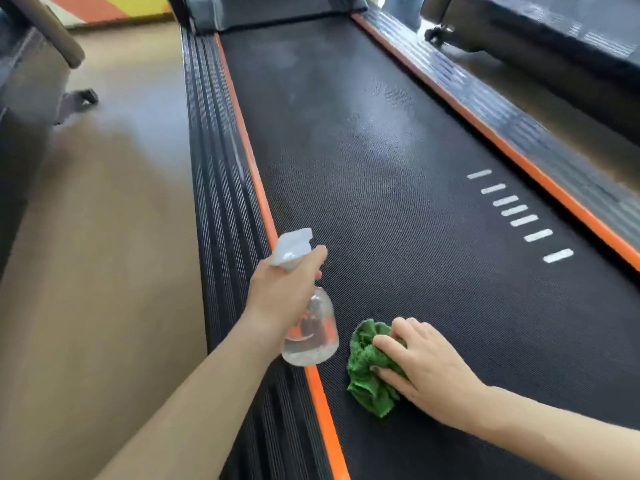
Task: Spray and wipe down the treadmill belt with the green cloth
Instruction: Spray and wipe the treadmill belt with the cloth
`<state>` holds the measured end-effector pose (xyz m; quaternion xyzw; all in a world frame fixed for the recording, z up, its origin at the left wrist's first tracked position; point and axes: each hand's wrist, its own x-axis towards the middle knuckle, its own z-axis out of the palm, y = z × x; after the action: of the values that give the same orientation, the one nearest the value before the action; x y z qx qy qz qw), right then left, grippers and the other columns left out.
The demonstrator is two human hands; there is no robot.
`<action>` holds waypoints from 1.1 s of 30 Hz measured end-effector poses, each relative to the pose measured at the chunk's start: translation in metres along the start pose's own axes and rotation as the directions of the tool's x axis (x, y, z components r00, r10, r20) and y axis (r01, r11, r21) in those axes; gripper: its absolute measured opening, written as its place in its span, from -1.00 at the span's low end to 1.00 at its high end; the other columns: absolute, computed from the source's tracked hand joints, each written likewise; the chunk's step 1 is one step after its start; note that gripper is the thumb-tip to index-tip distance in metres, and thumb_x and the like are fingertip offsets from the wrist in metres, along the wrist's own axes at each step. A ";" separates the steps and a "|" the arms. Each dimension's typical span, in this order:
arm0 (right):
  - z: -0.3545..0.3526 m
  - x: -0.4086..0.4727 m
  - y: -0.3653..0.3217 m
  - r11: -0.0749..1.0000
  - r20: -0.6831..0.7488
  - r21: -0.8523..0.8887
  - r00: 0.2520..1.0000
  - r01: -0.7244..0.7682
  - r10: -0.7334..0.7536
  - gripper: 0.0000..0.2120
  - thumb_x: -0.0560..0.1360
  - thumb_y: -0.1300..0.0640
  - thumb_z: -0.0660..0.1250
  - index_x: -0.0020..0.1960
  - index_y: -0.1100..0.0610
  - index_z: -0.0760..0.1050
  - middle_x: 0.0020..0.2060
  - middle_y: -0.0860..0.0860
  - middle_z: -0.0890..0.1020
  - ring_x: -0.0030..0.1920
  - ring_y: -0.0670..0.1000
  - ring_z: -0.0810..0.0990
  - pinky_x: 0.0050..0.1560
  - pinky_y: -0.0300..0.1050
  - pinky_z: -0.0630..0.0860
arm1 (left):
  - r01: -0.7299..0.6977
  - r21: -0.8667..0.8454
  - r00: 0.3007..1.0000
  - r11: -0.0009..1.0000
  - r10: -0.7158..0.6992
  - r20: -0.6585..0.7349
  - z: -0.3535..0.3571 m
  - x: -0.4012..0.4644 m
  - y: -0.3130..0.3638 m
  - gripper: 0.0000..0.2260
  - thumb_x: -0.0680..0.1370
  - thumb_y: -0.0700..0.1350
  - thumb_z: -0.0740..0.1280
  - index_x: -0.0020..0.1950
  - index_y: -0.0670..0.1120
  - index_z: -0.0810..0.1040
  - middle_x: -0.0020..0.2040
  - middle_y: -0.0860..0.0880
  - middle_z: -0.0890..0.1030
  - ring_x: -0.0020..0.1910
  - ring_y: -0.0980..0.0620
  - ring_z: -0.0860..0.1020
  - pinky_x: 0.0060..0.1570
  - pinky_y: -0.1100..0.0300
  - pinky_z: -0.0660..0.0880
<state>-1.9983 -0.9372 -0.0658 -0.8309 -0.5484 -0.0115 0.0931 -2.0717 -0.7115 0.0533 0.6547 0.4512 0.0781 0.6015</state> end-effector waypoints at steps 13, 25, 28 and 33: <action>0.044 0.262 0.051 0.901 -0.194 -0.010 0.884 -0.435 0.425 -0.62 0.63 -0.15 0.16 0.28 0.09 0.43 0.00 0.15 0.51 0.06 0.25 0.52 0.07 0.10 0.41 | -0.048 -0.171 0.980 0.984 0.080 0.181 -0.042 0.075 -0.005 -0.78 0.58 0.11 0.46 -0.14 -0.02 0.66 -0.33 0.01 0.71 -0.32 0.05 0.62 -0.18 0.14 0.57; 0.006 0.047 -0.030 1.000 0.043 -0.009 0.999 0.015 -0.014 -0.74 0.63 -0.15 0.20 0.09 0.02 0.49 -0.07 -0.03 0.45 -0.13 0.04 0.42 -0.12 -0.02 0.44 | 0.010 -0.195 0.958 0.981 0.046 0.284 -0.050 0.114 -0.007 -0.77 0.60 0.08 0.46 -0.04 -0.08 0.66 -0.38 0.06 0.65 -0.20 0.01 0.64 0.14 -0.06 0.63; 0.009 0.073 -0.020 0.991 0.000 -0.045 0.992 0.127 -0.127 -0.71 0.64 -0.14 0.19 0.09 0.06 0.51 -0.06 0.01 0.46 -0.14 0.06 0.43 -0.11 -0.01 0.44 | -0.002 -0.183 0.958 0.983 0.055 0.282 -0.054 0.118 -0.012 -0.78 0.56 0.11 0.49 -0.07 -0.04 0.68 -0.34 0.05 0.66 -0.17 0.00 0.63 0.18 -0.11 0.62; 0.039 0.185 0.002 0.992 -0.215 -0.080 0.973 -0.098 0.078 -0.69 0.56 -0.11 0.23 0.08 0.12 0.50 -0.12 0.11 0.48 -0.13 0.19 0.49 -0.12 0.09 0.47 | 0.028 -0.260 0.951 0.965 0.054 0.303 -0.058 0.120 -0.014 -0.80 0.40 0.13 0.55 -0.21 0.03 0.68 -0.28 0.03 0.65 -0.21 -0.02 0.55 0.04 0.01 0.41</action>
<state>-1.9263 -0.7631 -0.0823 -0.8518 -0.4970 -0.1203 0.1138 -2.0462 -0.5900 0.0035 0.5768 0.3333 0.0381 0.7448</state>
